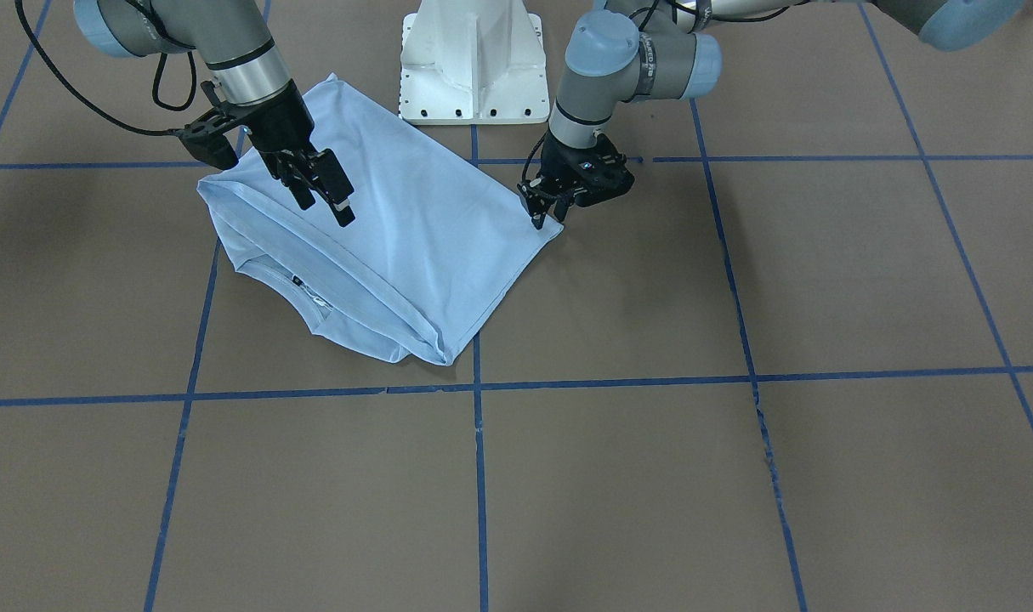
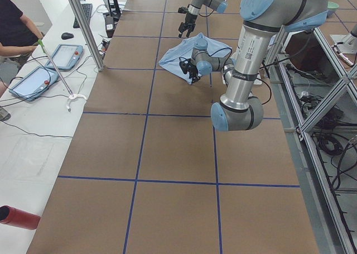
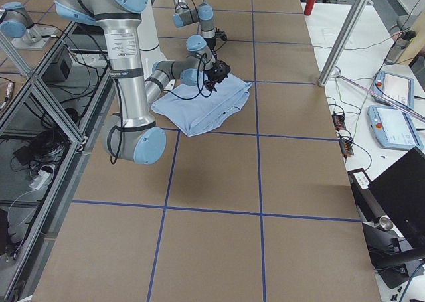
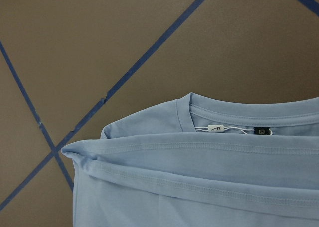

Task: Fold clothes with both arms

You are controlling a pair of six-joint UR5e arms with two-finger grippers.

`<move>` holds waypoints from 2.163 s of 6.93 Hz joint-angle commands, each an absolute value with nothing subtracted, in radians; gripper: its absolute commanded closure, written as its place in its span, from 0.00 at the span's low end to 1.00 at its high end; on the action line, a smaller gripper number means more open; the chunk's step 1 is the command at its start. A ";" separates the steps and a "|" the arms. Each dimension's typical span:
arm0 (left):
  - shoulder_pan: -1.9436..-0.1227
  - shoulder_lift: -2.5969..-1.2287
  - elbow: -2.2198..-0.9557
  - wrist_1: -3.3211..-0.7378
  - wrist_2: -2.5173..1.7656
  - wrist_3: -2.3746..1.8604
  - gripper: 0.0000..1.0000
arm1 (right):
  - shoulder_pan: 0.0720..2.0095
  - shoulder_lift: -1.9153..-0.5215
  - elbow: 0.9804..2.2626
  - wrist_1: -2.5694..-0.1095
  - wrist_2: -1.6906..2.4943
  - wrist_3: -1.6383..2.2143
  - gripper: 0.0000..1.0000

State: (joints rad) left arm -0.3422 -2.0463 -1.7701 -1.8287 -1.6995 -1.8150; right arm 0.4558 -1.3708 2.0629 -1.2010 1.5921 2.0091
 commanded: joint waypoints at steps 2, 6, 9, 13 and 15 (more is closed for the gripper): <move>-0.345 -2.043 -1.766 -1.824 -1.692 -1.812 0.86 | 0.456 -1.370 2.057 -1.206 1.592 2.002 0.00; -0.440 -2.036 -1.779 -1.821 -1.686 -1.702 1.00 | 0.456 -1.371 2.052 -1.207 1.592 2.002 0.00; -0.669 -2.153 -1.627 -1.883 -1.687 -1.571 1.00 | 0.456 -1.373 2.046 -1.212 1.591 2.002 0.00; -0.765 -2.412 -0.968 -2.392 -1.649 -1.540 1.00 | 0.477 -1.367 2.039 -1.197 1.575 1.979 0.00; -0.769 -2.428 -0.888 -2.442 -1.635 -1.506 1.00 | 0.477 -1.338 2.023 -1.201 1.557 1.977 0.00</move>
